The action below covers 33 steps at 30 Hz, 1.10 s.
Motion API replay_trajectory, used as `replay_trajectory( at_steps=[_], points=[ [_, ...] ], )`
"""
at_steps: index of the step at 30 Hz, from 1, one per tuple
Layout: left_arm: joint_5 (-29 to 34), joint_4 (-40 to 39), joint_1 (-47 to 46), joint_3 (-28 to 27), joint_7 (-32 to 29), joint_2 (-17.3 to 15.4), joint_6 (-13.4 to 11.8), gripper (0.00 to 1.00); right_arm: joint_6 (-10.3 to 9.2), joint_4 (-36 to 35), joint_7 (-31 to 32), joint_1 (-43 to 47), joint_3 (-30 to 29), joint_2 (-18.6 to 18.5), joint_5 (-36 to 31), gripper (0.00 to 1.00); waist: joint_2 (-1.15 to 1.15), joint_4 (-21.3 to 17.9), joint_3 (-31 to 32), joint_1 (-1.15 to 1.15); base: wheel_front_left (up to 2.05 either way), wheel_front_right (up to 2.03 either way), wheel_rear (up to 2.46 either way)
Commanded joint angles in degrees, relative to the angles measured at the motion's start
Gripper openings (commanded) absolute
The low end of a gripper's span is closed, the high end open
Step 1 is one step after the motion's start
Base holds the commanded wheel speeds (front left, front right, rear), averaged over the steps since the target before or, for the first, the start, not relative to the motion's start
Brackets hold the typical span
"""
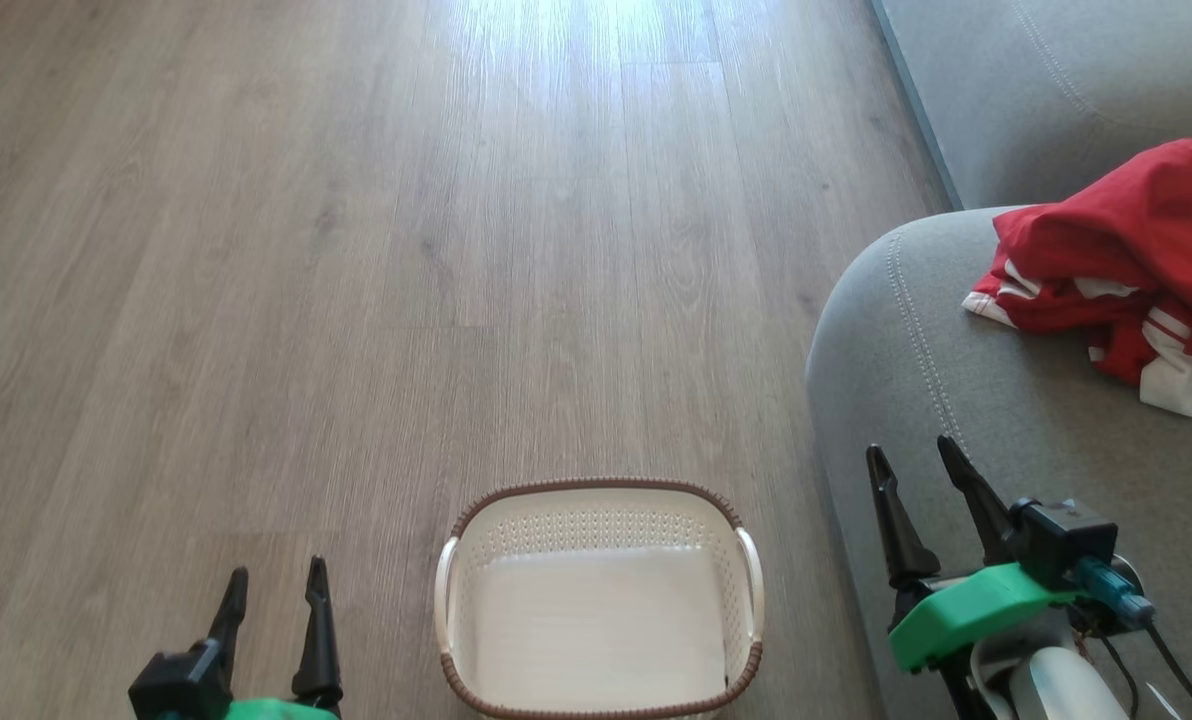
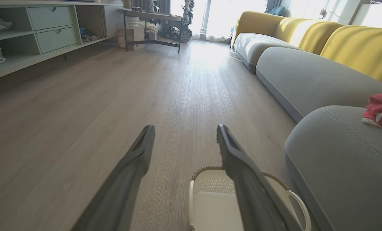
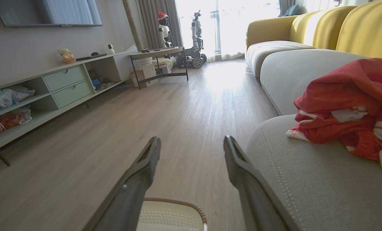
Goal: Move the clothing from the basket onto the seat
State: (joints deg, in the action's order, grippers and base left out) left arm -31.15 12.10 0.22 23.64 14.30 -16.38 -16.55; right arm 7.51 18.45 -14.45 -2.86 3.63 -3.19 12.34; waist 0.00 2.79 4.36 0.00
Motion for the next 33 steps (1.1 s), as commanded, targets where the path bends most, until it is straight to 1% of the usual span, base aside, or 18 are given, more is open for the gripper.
replay_trajectory(
  at_steps=[1, 2, 3, 7, 33],
  points=[
    [0.5, -1.1, -1.6, -1.9, 0.7, -0.6, 0.5, 1.00, -0.02, -1.6, -0.5, -1.1, 1.0, 0.3, 0.2, 1.00, 0.00, 0.0, 0.1, 0.00, 0.00, 0.00, 0.00],
    [0.4, -1.0, -1.6, -1.8, 0.7, -0.6, 0.6, 1.00, -0.02, -1.6, -0.5, -1.0, 1.0, 0.3, 0.2, 1.00, 0.00, 0.0, 0.1, 0.00, 0.00, 0.00, 0.00],
    [0.0, 0.2, 0.0, 0.1, 0.0, 0.0, 0.5, 0.00, 0.00, 0.1, 0.0, 0.1, 0.0, 0.0, 0.0, 0.00, 0.00, 0.0, 0.1, 0.00, 0.00, 0.00, 0.00],
    [-0.2, 3.1, 0.9, 0.6, -0.2, 0.9, 0.5, 0.00, 0.00, 3.3, 0.2, 1.4, 0.2, 0.0, 0.1, 0.00, 0.00, 0.0, 0.1, 0.00, 0.00, 0.00, 0.00],
    [-12.5, 1.8, -0.5, -5.5, -4.2, 3.3, 4.2, 0.00, 0.00, 2.0, 4.4, 0.2, -1.9, 0.1, 16.1, 0.00, 0.00, -0.6, -0.7, 0.00, 0.00, 0.00, 0.00]
  ],
)
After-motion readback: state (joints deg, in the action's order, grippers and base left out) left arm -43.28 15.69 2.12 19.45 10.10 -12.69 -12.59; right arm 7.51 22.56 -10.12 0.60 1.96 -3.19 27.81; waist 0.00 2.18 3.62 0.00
